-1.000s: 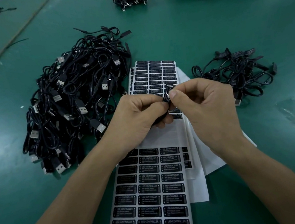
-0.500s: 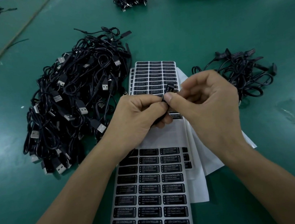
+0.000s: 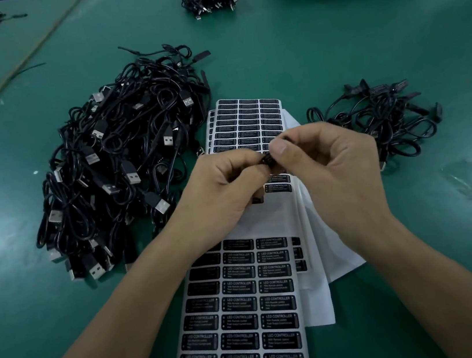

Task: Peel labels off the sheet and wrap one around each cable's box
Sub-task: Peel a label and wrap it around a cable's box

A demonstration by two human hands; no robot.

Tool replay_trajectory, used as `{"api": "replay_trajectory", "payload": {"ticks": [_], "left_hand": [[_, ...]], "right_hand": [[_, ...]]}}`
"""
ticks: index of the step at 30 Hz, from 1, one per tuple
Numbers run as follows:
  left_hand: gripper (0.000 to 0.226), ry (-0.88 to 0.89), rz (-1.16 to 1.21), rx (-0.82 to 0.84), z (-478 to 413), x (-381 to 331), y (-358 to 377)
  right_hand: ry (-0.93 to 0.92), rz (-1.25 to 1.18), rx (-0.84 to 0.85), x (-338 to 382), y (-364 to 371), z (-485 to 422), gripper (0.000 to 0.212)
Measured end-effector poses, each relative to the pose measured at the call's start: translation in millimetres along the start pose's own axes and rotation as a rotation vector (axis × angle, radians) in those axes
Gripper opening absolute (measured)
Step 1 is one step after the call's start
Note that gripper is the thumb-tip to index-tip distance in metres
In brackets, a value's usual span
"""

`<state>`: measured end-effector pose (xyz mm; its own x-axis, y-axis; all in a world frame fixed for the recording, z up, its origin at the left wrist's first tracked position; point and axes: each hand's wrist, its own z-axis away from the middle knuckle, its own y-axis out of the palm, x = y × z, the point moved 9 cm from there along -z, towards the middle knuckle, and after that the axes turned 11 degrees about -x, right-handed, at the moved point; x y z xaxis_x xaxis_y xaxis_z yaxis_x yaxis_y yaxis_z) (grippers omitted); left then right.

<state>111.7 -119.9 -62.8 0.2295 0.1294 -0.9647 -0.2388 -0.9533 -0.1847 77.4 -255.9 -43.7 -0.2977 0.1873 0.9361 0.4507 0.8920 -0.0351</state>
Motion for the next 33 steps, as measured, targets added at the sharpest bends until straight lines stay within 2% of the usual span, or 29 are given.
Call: {"api": "replay_trajectory", "payload": {"ticks": [5,8,10,12,15,20,25,28,31,33], "left_hand": [[0.022,0.163,-0.177,-0.046,3,-11,-3],[0.019,0.282,-0.253,-0.176,4,-28,-15],[0.020,0.389,-0.188,-0.252,6,-48,-23],[0.019,0.430,-0.052,-0.284,6,-60,-32],[0.020,0.364,0.160,-0.299,4,-63,-42],[0.012,0.207,0.404,-0.266,1,-59,-41],[0.005,0.114,0.582,-0.206,1,-59,-35],[0.008,0.073,0.652,-0.208,1,-58,-33],[0.014,0.021,0.723,-0.292,-2,-49,-41],[0.016,-0.039,0.761,-0.423,-4,-36,-55]], "right_hand": [[-0.014,-0.021,-0.018,5,-3,1,0.024],[0.050,-0.072,0.001,3,0,4,0.031],[0.093,-0.073,0.108,0,11,9,0.030],[0.045,0.056,0.244,0,25,18,0.042],[-0.136,0.305,0.360,4,42,32,0.044],[-0.242,0.275,0.384,11,53,42,0.012],[-0.159,0.212,0.396,10,55,44,0.024],[-0.149,0.133,0.397,11,55,45,0.013],[-0.068,0.042,0.397,9,53,42,0.013],[0.016,-0.005,0.378,7,47,36,0.007]]}}
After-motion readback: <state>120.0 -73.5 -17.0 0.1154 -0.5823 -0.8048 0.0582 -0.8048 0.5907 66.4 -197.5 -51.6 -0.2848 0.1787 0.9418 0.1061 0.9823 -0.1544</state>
